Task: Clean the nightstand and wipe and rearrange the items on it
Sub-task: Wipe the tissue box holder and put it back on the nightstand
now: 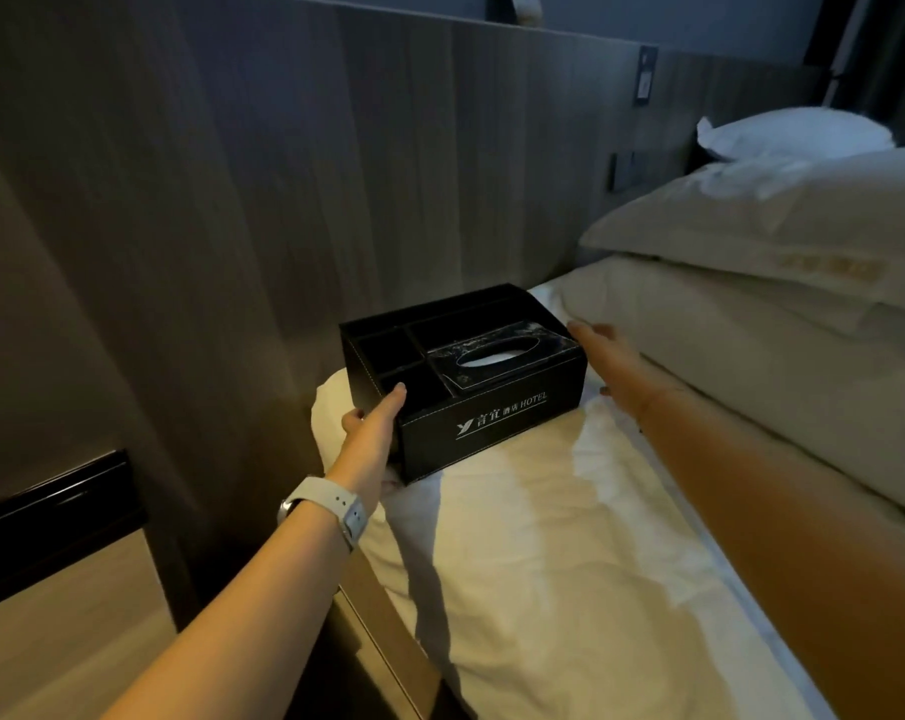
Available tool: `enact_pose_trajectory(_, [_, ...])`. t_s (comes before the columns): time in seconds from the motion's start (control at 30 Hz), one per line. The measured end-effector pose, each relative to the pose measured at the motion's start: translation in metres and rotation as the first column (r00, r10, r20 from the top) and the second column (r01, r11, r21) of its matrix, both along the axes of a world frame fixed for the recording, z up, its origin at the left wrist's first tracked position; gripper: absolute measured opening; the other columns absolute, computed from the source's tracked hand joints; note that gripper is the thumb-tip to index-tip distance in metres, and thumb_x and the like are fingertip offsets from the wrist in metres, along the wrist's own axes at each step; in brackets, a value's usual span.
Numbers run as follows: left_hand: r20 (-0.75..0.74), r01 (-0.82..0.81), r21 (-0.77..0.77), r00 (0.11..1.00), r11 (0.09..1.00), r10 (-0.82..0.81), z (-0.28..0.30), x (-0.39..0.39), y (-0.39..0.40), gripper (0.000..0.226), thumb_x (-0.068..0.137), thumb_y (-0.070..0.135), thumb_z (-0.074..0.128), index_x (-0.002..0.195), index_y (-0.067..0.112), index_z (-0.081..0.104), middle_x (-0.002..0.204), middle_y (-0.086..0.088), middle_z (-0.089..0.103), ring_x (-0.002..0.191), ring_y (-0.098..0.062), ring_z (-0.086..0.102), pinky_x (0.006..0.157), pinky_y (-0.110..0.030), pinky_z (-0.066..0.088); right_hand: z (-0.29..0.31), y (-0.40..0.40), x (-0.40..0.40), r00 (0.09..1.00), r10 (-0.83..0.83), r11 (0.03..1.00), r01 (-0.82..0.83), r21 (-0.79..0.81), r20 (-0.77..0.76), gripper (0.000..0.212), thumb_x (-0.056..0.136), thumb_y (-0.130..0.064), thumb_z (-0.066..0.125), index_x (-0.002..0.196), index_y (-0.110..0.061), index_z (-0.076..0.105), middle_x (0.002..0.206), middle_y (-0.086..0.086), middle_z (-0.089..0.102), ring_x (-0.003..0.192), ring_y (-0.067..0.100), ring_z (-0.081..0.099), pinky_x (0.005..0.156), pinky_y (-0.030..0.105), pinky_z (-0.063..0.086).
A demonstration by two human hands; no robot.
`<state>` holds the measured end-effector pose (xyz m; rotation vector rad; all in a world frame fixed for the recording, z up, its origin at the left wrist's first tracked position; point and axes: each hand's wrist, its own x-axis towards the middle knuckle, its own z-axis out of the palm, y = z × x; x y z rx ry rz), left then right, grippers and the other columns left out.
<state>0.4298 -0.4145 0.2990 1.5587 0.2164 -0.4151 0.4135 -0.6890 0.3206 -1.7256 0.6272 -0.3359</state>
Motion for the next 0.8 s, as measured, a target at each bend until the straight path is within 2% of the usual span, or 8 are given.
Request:
enact_pose_trajectory(0.03, [0.010, 0.020, -0.034, 1.000, 0.999, -0.020, -0.001, 0.000, -0.001, 0.078, 0.082, 0.057, 0.062, 0.142, 0.023, 0.028, 0.127, -0.005, 0.052, 0.101, -0.024, 0.055, 0.077, -0.038, 0.049, 0.000, 0.001, 0.003, 0.999, 0.037, 0.997, -0.036, 0.066, -0.021, 0.054, 0.091, -0.054, 0.049, 0.128, -0.015, 0.053, 0.122, 0.009, 0.058, 0.100, 0.025, 0.058, 0.089, 0.041, 0.050])
enact_pose_trajectory(0.1, [0.058, 0.020, -0.024, 0.998, 1.000, -0.019, -0.005, 0.002, -0.003, 0.066, 0.087, 0.049, 0.060, 0.139, 0.020, 0.031, 0.111, -0.002, 0.056, 0.093, -0.021, 0.056, 0.079, -0.037, 0.049, -0.002, 0.006, 0.006, 0.996, 0.081, 0.982, -0.072, 0.177, -0.044, 0.045, 0.093, -0.051, 0.049, 0.120, -0.016, 0.059, 0.110, 0.009, 0.061, 0.087, 0.023, 0.058, 0.080, 0.042, 0.053])
enact_pose_trajectory(0.17, [0.106, -0.001, -0.010, 0.994, 1.000, 0.002, -0.006, 0.001, -0.004, 0.056, 0.089, 0.043, 0.059, 0.135, 0.020, 0.037, 0.103, 0.001, 0.059, 0.093, -0.021, 0.059, 0.084, -0.037, 0.050, -0.007, 0.011, 0.009, 0.999, 0.029, 0.975, -0.022, 0.219, -0.026, 0.040, 0.093, -0.044, 0.050, 0.119, -0.015, 0.059, 0.110, 0.010, 0.062, 0.086, 0.022, 0.057, 0.068, 0.038, 0.052])
enact_pose_trajectory(0.3, [0.134, -0.042, -0.046, 0.990, 0.998, 0.048, -0.001, -0.010, -0.001, 0.030, 0.094, 0.031, 0.054, 0.121, 0.019, 0.049, 0.095, 0.000, 0.062, 0.084, -0.015, 0.059, 0.072, -0.030, 0.051, -0.004, 0.018, 0.003, 0.997, -0.073, 0.953, 0.065, 0.296, 0.016, 0.028, 0.095, -0.035, 0.051, 0.113, -0.014, 0.055, 0.096, 0.006, 0.059, 0.079, 0.020, 0.054, 0.061, 0.038, 0.048])
enact_pose_trajectory(0.43, [0.129, -0.031, -0.057, 0.991, 0.998, 0.038, 0.006, -0.035, 0.020, 0.049, 0.094, 0.033, 0.052, 0.138, 0.017, 0.041, 0.103, 0.001, 0.061, 0.089, -0.014, 0.059, 0.076, -0.035, 0.053, 0.014, 0.032, -0.019, 0.997, -0.067, 0.974, 0.057, 0.220, 0.041, 0.024, 0.094, -0.035, 0.055, 0.107, -0.015, 0.055, 0.108, 0.009, 0.057, 0.098, 0.027, 0.056, 0.080, 0.048, 0.054])
enact_pose_trajectory(0.67, [0.241, -0.121, -0.038, 0.962, 0.992, 0.126, 0.052, -0.126, 0.118, 0.054, 0.094, 0.033, 0.052, 0.144, 0.022, 0.037, 0.113, 0.007, 0.054, 0.079, -0.005, 0.058, 0.055, -0.026, 0.052, 0.054, 0.105, -0.093, 0.982, 0.123, 0.967, -0.151, 0.205, 0.144, 0.026, 0.088, -0.039, 0.064, 0.106, -0.020, 0.063, 0.102, 0.003, 0.063, 0.098, 0.024, 0.061, 0.068, 0.040, 0.058])
enact_pose_trajectory(0.73, [0.280, -0.142, -0.019, 0.949, 0.990, 0.142, 0.062, -0.152, 0.154, 0.053, 0.094, 0.032, 0.051, 0.144, 0.021, 0.037, 0.102, 0.017, 0.052, 0.078, 0.001, 0.054, 0.059, -0.026, 0.052, 0.063, 0.140, -0.112, 0.979, 0.155, 0.953, -0.184, 0.240, 0.133, 0.019, 0.086, -0.038, 0.066, 0.098, -0.024, 0.063, 0.101, 0.002, 0.062, 0.093, 0.022, 0.061, 0.059, 0.037, 0.058])
enact_pose_trajectory(0.8, [0.299, -0.164, 0.015, 0.942, 0.986, 0.152, 0.067, -0.178, 0.192, 0.054, 0.093, 0.035, 0.052, 0.143, 0.020, 0.038, 0.112, 0.015, 0.055, 0.092, -0.005, 0.058, 0.070, -0.033, 0.054, 0.066, 0.177, -0.131, 0.977, 0.172, 0.941, -0.201, 0.272, 0.128, 0.013, 0.086, -0.034, 0.067, 0.092, -0.023, 0.064, 0.098, 0.002, 0.062, 0.089, 0.021, 0.060, 0.058, 0.039, 0.057])
